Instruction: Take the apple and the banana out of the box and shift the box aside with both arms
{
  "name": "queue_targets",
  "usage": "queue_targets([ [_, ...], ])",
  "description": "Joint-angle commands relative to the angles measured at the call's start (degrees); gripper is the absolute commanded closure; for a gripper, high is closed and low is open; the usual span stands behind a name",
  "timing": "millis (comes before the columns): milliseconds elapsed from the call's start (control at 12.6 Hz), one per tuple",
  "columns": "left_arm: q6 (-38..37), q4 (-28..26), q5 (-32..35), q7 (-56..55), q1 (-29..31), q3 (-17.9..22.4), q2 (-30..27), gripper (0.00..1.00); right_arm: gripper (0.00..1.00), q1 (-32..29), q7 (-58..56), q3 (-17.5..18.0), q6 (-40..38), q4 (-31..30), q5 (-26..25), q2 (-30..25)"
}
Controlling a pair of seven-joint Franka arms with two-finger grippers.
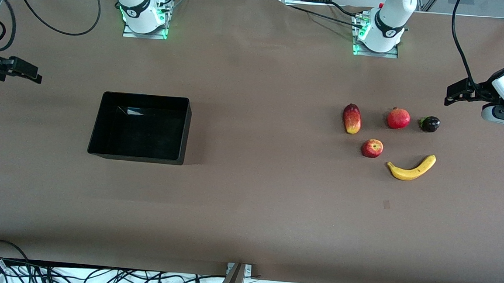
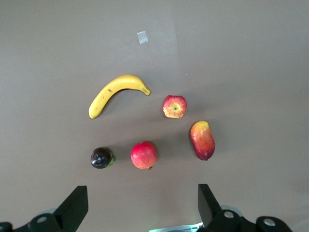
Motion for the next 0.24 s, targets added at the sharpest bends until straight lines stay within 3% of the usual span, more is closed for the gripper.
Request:
queue_targets([
  [0, -0.2, 1.1, -0.2, -0.2, 0.3, -0.3, 0.5, 0.00, 0.00, -0.3, 1.2, 0.9, 1.5, -2.5, -1.4, -2.1],
  [158, -0.2, 1.1, -0.3, -0.2, 0.3, -0.3, 0.5, 0.00, 0.00, -0.4, 1.1, 0.9, 1.5, -2.5, -1.3, -2.0],
])
